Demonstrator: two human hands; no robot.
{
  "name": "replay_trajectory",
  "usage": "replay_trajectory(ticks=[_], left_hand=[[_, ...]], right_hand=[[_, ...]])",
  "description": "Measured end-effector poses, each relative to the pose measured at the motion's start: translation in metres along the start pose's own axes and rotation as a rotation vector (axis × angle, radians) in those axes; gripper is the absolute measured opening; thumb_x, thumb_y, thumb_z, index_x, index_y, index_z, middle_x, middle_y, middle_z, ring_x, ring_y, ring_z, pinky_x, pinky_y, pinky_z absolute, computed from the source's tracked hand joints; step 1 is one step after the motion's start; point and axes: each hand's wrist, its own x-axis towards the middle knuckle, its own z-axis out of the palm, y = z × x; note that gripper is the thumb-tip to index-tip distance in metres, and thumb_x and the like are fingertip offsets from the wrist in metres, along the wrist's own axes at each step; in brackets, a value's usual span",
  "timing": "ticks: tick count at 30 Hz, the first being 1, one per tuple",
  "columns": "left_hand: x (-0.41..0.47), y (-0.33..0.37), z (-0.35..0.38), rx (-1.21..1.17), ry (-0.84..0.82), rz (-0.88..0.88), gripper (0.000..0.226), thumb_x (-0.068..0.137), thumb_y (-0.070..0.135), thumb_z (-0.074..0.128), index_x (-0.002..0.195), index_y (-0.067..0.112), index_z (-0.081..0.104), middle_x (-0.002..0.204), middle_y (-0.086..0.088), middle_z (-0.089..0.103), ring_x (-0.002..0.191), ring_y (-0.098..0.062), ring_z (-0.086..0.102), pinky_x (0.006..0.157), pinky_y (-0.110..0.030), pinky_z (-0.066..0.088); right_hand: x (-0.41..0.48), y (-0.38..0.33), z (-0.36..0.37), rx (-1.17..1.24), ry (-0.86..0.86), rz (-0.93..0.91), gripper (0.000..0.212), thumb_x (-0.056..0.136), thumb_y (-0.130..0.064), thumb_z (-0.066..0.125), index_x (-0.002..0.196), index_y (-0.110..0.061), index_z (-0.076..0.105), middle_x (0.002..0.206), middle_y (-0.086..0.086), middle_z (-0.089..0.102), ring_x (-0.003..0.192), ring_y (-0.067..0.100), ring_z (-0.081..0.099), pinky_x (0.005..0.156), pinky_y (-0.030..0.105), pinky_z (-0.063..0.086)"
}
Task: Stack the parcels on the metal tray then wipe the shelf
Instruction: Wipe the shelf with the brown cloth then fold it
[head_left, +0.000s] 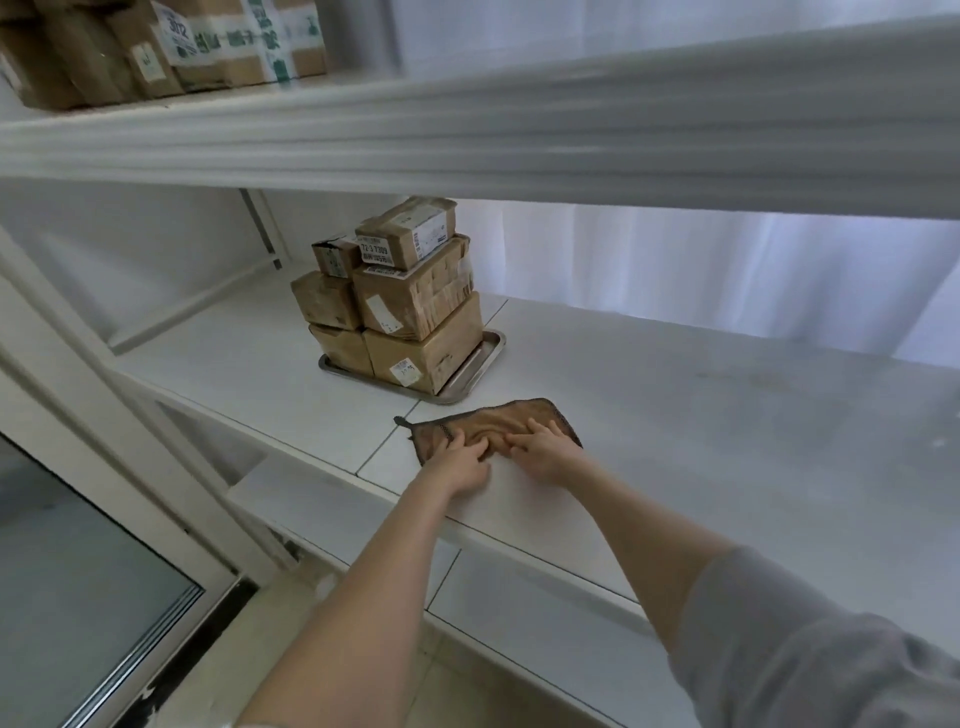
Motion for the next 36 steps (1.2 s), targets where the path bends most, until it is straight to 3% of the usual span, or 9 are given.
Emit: replay_trajectory(ticks=[16, 20, 27, 36], left_hand=[[0.007, 0.254, 0.054, 0.132, -0.144, 0.497, 0.055, 0.100, 0.023, 0.033, 0.152, 0.028, 0.015, 0.161, -0.006, -0.006, 0.148, -0.031, -0.006, 0.120, -0.043, -0.001], [-0.015, 0.291, 0.074, 0.122, -0.186, 0.620, 0.053, 0.101, 0.021, 0.034, 0.151, 0.029, 0.019, 0.161, -0.004, -0.004, 0.148, -0.031, -0.006, 0.119, -0.043, -0.001], [-0.022, 0.253, 0.075, 0.115, -0.144, 0.596, 0.049, 0.101, 0.016, 0.031, 0.146, 0.035, 0.033, 0.161, -0.001, 0.005, 0.148, -0.030, 0.003, 0.121, -0.045, 0.005], [-0.018, 0.120, 0.045, 0.043, -0.020, 0.314, 0.050, 0.101, 0.015, 0.029, 0.147, 0.035, 0.030, 0.161, -0.001, 0.003, 0.148, -0.029, 0.004, 0.121, -0.044, 0.008]], right_hand=[[-0.125, 0.214, -0.045, 0.168, 0.242, 0.572, 0.049, 0.102, -0.034, 0.023, 0.151, -0.037, 0.022, 0.163, 0.000, -0.003, 0.149, 0.029, -0.006, 0.119, 0.043, 0.003], [-0.158, 0.237, -0.042, 0.214, 0.328, 0.696, 0.046, 0.101, -0.034, 0.025, 0.146, -0.033, 0.034, 0.162, 0.001, 0.002, 0.148, 0.033, -0.003, 0.119, 0.046, 0.004], [-0.152, 0.188, -0.031, 0.168, 0.424, 0.806, 0.047, 0.095, -0.028, 0.034, 0.139, -0.019, 0.048, 0.155, 0.009, 0.023, 0.140, 0.032, 0.020, 0.111, 0.046, 0.023], [-0.098, 0.082, -0.007, 0.094, 0.288, 0.517, 0.044, 0.098, -0.032, 0.032, 0.136, -0.021, 0.050, 0.153, 0.011, 0.022, 0.140, 0.034, 0.019, 0.112, 0.045, 0.022]])
